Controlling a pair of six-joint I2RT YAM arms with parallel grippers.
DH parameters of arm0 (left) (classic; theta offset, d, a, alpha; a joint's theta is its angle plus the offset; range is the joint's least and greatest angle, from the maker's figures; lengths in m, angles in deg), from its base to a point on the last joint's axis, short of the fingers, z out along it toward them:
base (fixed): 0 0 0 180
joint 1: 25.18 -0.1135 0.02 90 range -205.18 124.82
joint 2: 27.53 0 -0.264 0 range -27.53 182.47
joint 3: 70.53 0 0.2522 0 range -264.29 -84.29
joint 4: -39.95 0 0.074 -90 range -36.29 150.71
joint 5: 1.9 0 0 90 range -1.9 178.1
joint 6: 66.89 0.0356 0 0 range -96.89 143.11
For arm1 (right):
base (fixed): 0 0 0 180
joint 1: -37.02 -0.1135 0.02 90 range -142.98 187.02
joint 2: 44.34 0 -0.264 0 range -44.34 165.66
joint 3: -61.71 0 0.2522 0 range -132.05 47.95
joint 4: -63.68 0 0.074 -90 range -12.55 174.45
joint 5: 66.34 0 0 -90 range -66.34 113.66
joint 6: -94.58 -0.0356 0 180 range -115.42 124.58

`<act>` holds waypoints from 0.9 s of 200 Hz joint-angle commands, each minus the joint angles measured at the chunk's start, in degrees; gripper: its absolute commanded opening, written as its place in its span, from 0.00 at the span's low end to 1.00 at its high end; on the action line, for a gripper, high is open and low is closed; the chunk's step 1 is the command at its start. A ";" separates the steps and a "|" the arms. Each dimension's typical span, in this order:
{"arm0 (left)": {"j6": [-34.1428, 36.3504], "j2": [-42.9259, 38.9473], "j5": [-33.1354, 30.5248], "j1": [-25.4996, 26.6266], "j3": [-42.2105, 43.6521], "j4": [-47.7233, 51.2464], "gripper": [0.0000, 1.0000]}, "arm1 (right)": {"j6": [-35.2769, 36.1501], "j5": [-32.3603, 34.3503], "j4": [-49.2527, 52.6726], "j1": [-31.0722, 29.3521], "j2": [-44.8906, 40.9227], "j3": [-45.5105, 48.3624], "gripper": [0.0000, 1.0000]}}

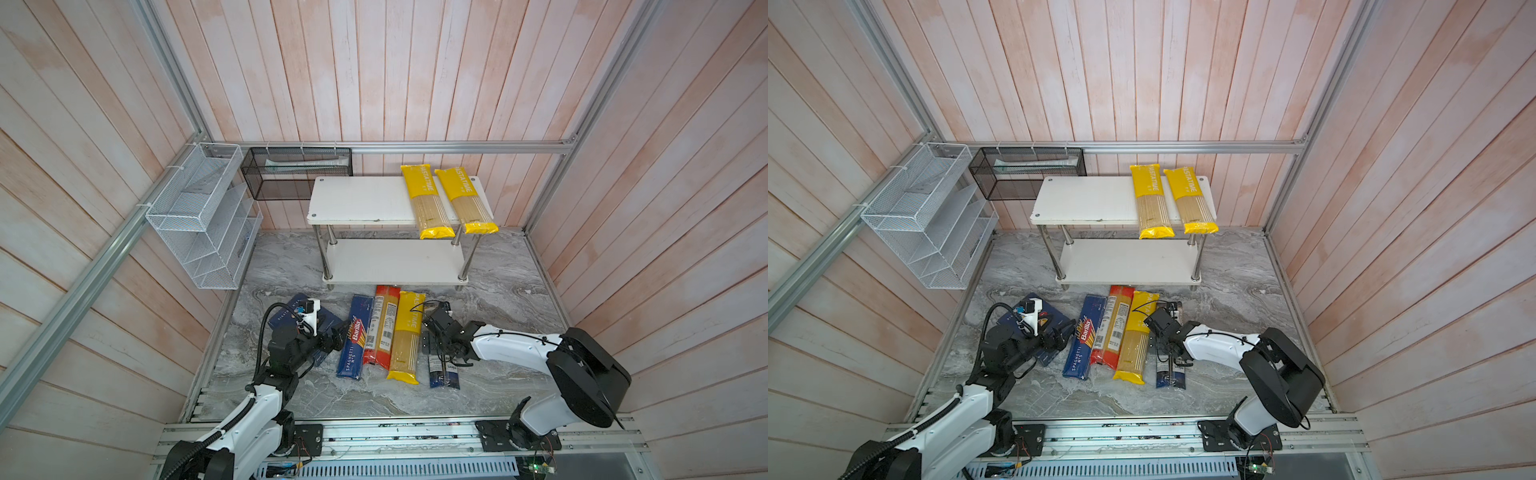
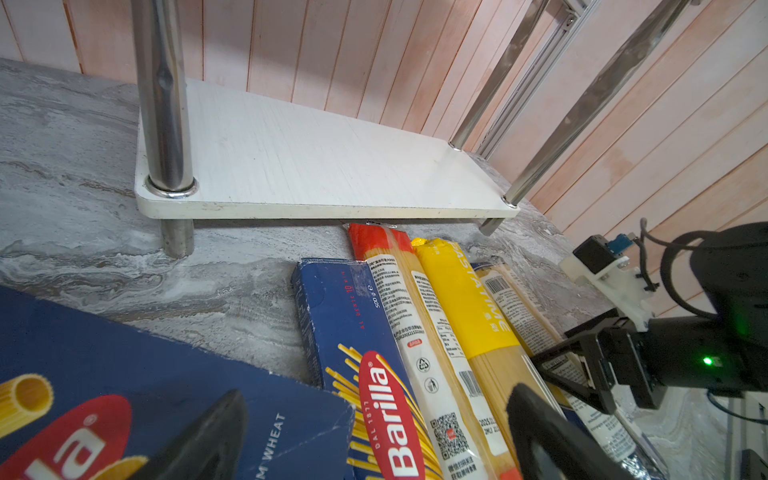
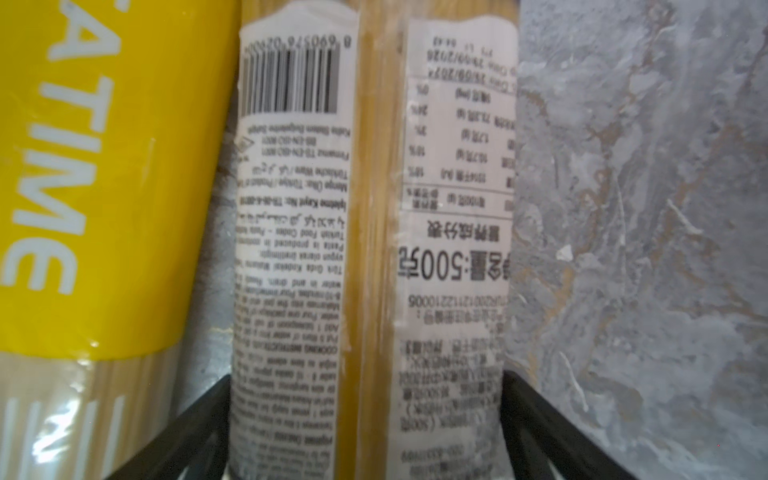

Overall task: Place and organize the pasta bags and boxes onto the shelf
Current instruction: 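Lower the right gripper onto the clear white-labelled spaghetti pack's end, then close the right gripper on the clear spaghetti pack's end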

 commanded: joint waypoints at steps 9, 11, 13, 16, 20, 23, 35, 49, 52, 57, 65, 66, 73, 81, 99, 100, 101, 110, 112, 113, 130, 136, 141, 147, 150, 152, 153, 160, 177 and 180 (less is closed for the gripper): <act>0.50 0.29 0.37 0.20 -1.31 -0.93 0.99 | 1.14 0.46 -0.33 0.90 0.33 2.79 0.92; 0.55 0.24 0.31 0.24 -1.39 -0.93 1.00 | 1.11 0.53 -0.36 0.89 0.26 2.87 0.92; 0.52 0.33 0.36 0.25 -1.41 -0.93 1.00 | 1.03 0.54 -0.34 0.85 0.11 3.00 0.92; 0.50 0.38 0.34 0.25 -1.42 -0.91 1.00 | 0.97 0.59 -0.49 0.91 0.01 3.30 0.91; 0.55 0.40 0.29 0.20 -1.47 -0.86 1.00 | 0.86 0.54 -0.78 0.98 -0.24 3.73 0.91; 0.51 0.45 0.38 0.24 -1.48 -0.86 1.00 | 0.77 0.58 -1.00 0.98 -0.45 4.15 0.91; 0.56 0.49 0.46 0.25 -1.50 -0.87 1.00 | 0.34 0.27 -2.21 1.31 -1.22 5.63 0.90; 0.51 0.65 0.48 0.22 -1.50 -0.97 1.00 | -0.33 -0.22 -2.84 1.68 -1.92 6.82 0.87; 0.48 0.66 0.41 0.25 -1.51 -0.94 1.00 | -0.58 -0.13 -2.57 1.68 -2.02 6.89 0.86; 0.55 0.69 0.25 0.17 -1.54 -0.85 1.00 | -0.82 0.03 -2.35 1.69 -2.22 7.03 0.85; 0.61 0.75 0.08 0.25 -1.59 -0.75 0.99 | -1.01 0.22 -2.36 1.72 -2.49 7.50 0.83; 0.59 0.75 0.05 0.25 -1.59 -0.75 0.99 | -1.01 0.19 -2.36 1.75 -2.55 7.61 0.83; 0.63 0.88 0.12 0.25 -1.68 -0.83 0.99 | -1.15 0.40 -2.42 1.68 -2.95 8.17 0.82; 0.61 1.01 0.34 0.29 -1.76 -0.90 1.00 | -1.32 0.43 -2.74 1.69 -3.40 8.69 0.81; 0.55 1.49 0.82 0.36 -1.82 -1.03 1.00 | -1.63 0.35 -3.39 1.73 -4.33 9.77 0.78; 0.56 1.51 0.82 0.35 -1.80 -1.07 1.00 | -1.67 0.39 -3.40 1.71 -4.39 9.81 0.78; 0.56 1.48 0.82 0.39 -1.83 -1.09 1.00 | -1.70 0.41 -3.45 1.69 -4.42 9.82 0.78; 0.61 1.50 0.67 0.42 -1.88 -0.99 1.00 | -1.81 0.30 -3.45 1.69 -4.75 10.01 0.77; 0.62 1.53 0.65 0.42 -1.88 -0.94 1.00 | -1.81 0.27 -3.45 1.68 -4.79 9.97 0.77; 0.63 1.53 0.60 0.42 -1.87 -0.94 1.00 | -1.81 0.26 -3.43 1.68 -4.79 9.95 0.76; 0.62 1.40 0.26 0.44 -1.93 -0.67 1.00 | -1.54 0.10 -3.04 1.69 -5.02 9.79 0.74; 0.64 1.30 0.28 0.47 -1.93 -0.66 1.00 | -1.46 0.08 -2.98 1.68 -5.06 9.82 0.74; 0.61 1.36 0.29 0.52 -1.87 -0.66 0.99 | -1.41 0.19 -2.95 1.68 -5.15 9.90 0.73; 0.65 1.33 0.27 0.56 -1.90 -0.66 1.00 | -1.50 0.14 -2.97 1.68 -5.26 9.99 0.73; 0.65 1.21 0.32 0.52 -1.90 -0.60 1.00 | -1.53 0.09 -3.05 1.68 -5.36 10.08 0.73; 0.58 1.26 0.25 0.51 -1.87 -0.58 1.00 | -1.47 0.02 -3.13 1.73 -5.40 10.14 0.73; 0.62 1.22 0.27 0.51 -1.91 -0.58 1.00 | -1.51 0.00 -3.09 1.71 -5.41 10.12 0.73; 0.57 1.23 0.27 0.51 -1.93 -0.58 1.00 | -1.59 -0.12 -3.30 1.69 -5.59 10.29 0.72; 0.73 1.19 0.25 0.51 -1.94 -0.58 1.00 | -1.69 -0.43 -3.49 1.65 -6.16 10.51 0.69; 0.74 1.23 0.16 0.53 -1.91 -0.55 1.00 | -1.74 -0.46 -3.52 1.68 -6.31 10.50 0.69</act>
